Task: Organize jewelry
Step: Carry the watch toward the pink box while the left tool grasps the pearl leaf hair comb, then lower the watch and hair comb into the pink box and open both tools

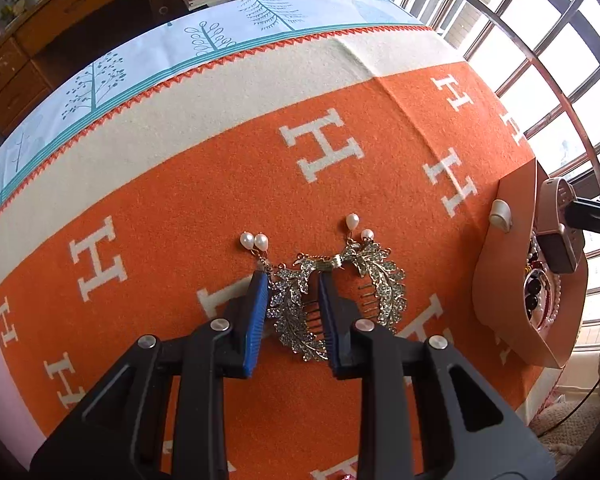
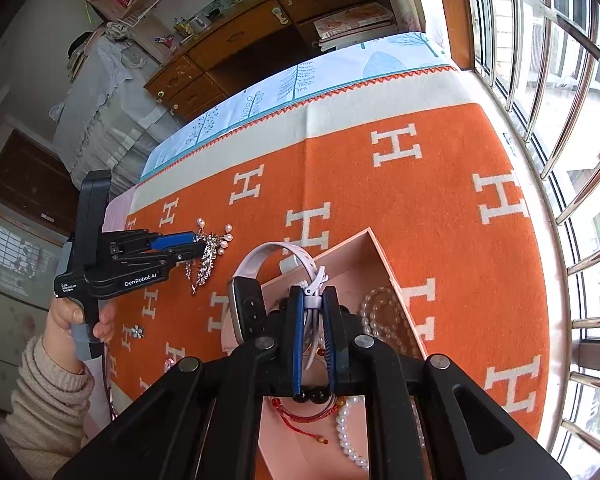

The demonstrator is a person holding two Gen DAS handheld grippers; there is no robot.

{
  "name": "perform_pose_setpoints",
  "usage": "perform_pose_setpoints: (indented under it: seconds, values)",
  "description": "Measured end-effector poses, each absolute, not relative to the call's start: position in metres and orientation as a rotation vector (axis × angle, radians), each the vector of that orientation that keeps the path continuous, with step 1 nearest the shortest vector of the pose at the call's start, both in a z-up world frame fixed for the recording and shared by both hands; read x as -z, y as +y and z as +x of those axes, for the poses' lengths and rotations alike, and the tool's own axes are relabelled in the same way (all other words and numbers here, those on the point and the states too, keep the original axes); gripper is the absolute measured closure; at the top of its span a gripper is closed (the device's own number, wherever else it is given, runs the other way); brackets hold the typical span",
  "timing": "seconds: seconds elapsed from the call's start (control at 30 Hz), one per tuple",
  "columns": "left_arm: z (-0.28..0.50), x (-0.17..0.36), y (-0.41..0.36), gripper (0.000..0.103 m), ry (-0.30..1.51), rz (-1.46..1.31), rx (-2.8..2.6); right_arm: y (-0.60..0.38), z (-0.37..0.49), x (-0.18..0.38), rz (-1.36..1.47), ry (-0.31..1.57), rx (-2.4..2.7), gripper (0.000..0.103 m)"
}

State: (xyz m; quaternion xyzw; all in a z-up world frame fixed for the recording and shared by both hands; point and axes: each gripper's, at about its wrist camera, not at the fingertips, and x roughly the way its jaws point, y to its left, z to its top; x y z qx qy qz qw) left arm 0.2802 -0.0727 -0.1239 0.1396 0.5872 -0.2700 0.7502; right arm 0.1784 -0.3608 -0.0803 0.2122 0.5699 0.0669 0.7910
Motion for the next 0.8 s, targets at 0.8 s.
perform_pose_setpoints:
  seconds: [0.8]
  values:
    - [0.147,0.02,-0.175,0.081,1.071,0.187,0.843,-0.384,0.092,0.083,0.45,1.188,-0.021,0.094]
